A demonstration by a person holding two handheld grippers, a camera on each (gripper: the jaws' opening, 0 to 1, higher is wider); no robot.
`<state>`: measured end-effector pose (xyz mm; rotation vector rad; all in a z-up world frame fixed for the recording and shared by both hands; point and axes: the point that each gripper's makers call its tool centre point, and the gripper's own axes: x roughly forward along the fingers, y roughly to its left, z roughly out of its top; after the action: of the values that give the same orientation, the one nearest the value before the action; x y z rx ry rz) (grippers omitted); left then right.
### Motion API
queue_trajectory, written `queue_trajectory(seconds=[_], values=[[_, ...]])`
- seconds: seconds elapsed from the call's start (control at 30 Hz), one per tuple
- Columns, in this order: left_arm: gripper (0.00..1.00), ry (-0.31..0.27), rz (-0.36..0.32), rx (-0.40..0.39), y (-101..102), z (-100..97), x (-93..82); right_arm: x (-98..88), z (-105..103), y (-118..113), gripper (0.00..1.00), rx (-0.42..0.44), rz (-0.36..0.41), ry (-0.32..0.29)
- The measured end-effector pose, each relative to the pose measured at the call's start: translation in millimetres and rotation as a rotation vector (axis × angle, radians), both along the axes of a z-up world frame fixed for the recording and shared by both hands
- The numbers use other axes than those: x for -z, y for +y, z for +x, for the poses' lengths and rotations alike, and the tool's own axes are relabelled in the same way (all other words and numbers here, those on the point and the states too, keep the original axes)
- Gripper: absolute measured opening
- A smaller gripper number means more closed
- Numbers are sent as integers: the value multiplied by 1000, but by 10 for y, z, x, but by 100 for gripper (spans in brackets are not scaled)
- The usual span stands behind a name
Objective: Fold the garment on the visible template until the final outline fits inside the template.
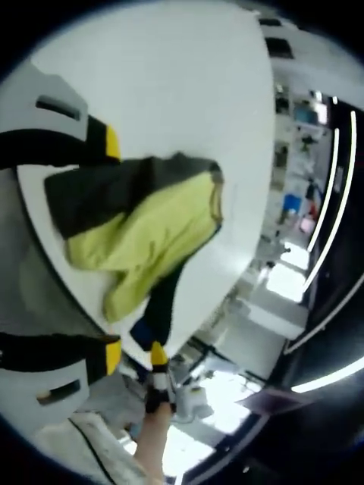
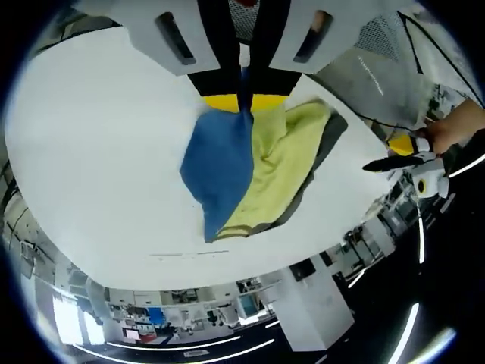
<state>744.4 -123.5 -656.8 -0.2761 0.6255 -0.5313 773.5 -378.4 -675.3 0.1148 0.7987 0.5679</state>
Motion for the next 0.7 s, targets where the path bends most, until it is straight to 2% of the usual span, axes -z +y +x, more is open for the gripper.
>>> queue_trajectory(seconds=[0.1, 0.43, 0.57, 0.7], values=[[89, 8, -14, -7, -2, -13, -1, -46, 52, -74, 3, 10, -6, -12], [90, -37, -22, 6, -54, 0, -177, -186, 195, -277, 2, 70, 36, -27], [90, -52, -37, -1, -48, 2, -241, -253, 261, -396, 2, 83, 23, -43], [90, -52, -48, -5, -46, -9, -238, -314, 365, -532, 2, 119, 40, -52]])
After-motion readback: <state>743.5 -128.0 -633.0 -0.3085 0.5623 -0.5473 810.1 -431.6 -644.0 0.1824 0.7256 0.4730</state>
